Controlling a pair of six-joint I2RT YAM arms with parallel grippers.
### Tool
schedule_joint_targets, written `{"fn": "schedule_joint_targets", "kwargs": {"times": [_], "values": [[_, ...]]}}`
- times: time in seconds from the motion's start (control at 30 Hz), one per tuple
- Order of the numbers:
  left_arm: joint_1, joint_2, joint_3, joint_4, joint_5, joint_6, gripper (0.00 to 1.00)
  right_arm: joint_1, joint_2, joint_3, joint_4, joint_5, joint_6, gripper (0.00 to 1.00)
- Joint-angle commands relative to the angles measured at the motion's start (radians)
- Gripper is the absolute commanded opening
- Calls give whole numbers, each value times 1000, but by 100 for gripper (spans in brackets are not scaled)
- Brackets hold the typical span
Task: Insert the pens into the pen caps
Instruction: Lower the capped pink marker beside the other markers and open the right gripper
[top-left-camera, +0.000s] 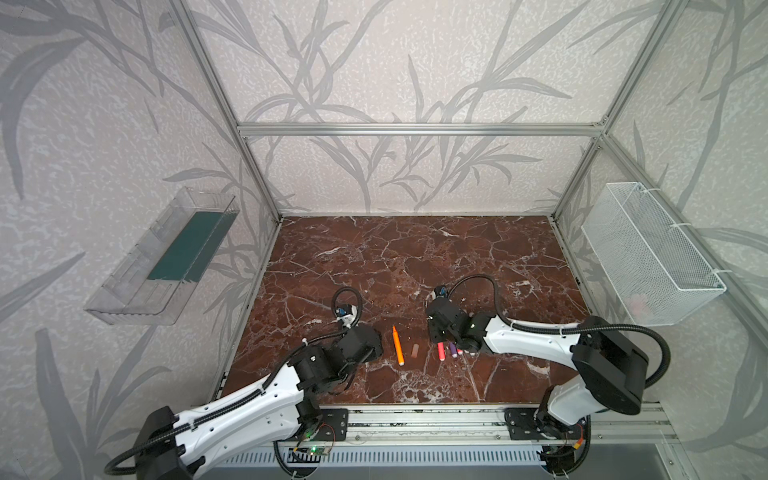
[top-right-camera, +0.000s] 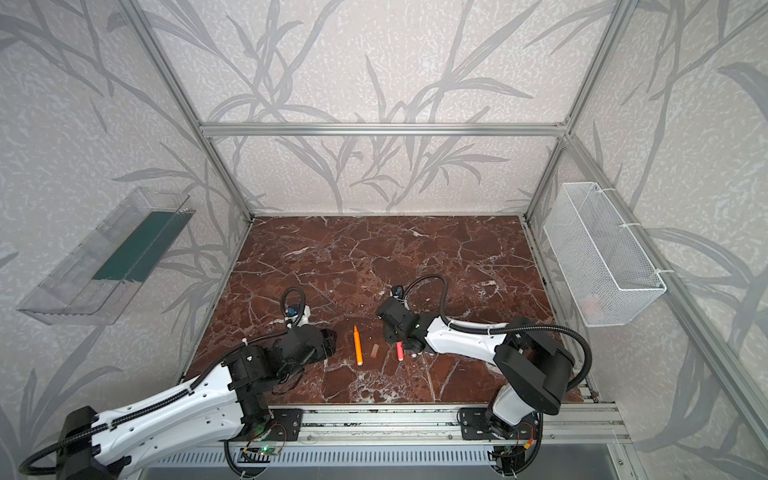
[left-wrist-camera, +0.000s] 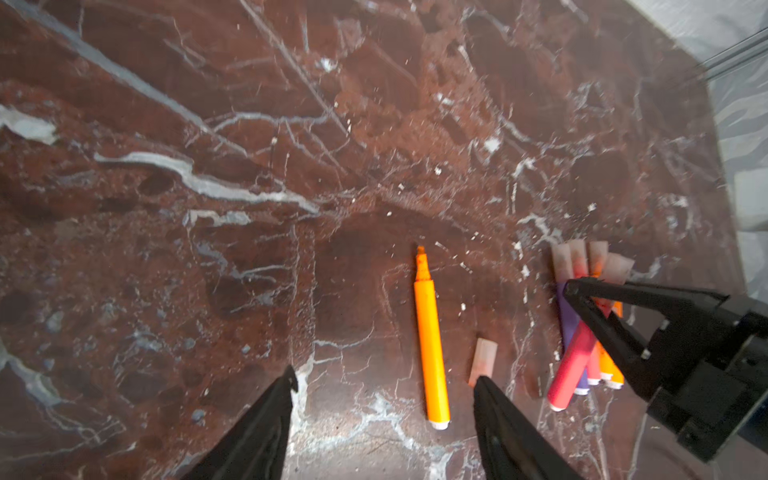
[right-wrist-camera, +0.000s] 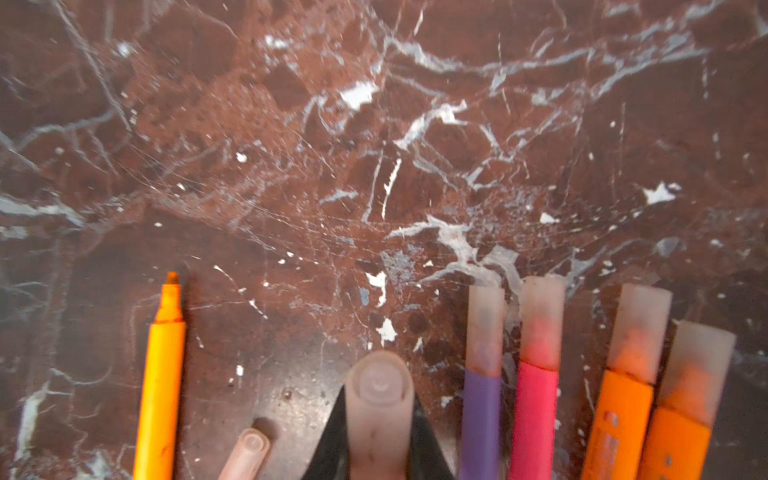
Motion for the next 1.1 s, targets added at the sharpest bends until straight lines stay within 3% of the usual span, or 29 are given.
{"fn": "schedule_joint_targets", "kwargs": {"times": [0.0,0.5,1.07], "values": [[-8,30,-4,-46,39,-45,69,-24,33,33,-80,-49,-23,0],[-35,160,6,35,104,-33,65,-70,107,90,-174,-49,-77,21],[-71,267,21,142,114,-37,64,-71,119,109,-199,-36,-84,27]]}}
